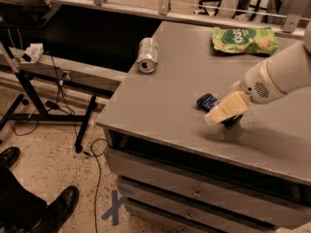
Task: Move rxbar blueberry near green rice chip bag
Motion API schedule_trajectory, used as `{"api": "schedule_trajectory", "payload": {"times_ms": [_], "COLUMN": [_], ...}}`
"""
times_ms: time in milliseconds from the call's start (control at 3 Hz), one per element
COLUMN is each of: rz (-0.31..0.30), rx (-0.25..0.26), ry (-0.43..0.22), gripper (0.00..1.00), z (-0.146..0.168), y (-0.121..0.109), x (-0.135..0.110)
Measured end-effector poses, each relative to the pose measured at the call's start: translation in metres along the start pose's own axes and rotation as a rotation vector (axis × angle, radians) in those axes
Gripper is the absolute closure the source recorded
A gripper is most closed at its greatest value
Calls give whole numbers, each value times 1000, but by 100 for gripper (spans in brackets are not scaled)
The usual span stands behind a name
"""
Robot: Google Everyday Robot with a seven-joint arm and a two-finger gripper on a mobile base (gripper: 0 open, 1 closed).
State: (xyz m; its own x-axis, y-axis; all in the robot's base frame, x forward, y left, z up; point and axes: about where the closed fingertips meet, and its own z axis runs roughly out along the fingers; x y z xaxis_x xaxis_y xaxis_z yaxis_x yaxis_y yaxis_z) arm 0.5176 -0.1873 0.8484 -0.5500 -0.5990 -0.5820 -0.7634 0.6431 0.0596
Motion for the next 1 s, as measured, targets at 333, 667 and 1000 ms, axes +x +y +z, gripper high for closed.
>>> {"api": "schedule_trajectory", "payload": {"times_ms": [333, 667, 1000], "rz": [-11, -34, -47], "rx": [4, 10, 20], "ry": [-6, -2, 0], "gripper": [0, 0, 15], "z": [5, 13, 18], "y": [-1, 1, 1], "x": [0, 5, 10]}}
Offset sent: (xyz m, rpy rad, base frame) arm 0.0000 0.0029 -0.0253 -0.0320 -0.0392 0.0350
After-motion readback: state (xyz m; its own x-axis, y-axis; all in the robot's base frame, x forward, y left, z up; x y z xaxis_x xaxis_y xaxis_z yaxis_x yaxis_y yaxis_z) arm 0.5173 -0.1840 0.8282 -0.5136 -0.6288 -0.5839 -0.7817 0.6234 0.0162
